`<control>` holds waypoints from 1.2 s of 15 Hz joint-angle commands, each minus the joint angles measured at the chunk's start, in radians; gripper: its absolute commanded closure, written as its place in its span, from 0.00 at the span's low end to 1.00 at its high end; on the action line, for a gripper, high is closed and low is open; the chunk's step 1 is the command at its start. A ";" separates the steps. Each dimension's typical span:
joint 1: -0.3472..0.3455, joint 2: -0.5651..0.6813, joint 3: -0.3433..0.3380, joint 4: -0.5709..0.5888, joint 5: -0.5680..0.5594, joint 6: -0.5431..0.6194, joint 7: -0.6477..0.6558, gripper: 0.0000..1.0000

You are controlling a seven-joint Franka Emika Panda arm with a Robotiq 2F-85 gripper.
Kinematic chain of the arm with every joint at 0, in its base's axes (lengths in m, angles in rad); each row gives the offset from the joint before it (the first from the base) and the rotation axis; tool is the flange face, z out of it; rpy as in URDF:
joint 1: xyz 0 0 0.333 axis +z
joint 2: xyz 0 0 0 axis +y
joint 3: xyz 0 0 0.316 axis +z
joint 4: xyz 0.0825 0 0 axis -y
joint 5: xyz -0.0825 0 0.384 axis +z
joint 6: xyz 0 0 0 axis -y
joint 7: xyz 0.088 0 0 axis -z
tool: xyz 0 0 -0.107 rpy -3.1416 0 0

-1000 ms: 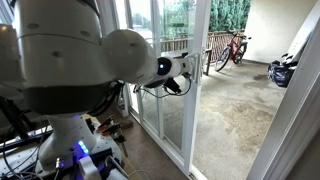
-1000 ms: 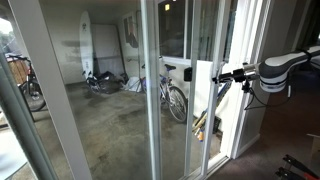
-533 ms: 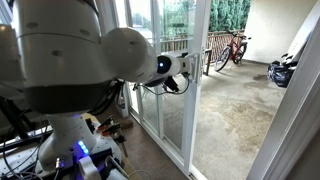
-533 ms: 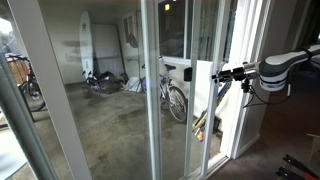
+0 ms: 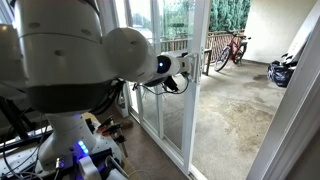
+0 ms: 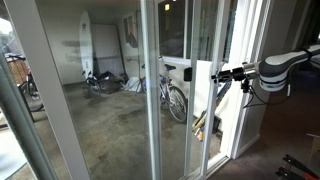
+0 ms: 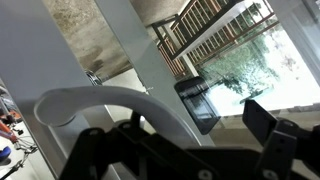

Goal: Open the sliding door

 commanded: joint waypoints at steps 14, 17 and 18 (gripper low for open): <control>0.065 0.007 0.017 -0.123 0.015 -0.003 0.031 0.00; 0.084 0.014 0.013 -0.106 0.015 -0.003 0.027 0.00; 0.088 0.015 0.012 -0.105 0.015 -0.003 0.026 0.00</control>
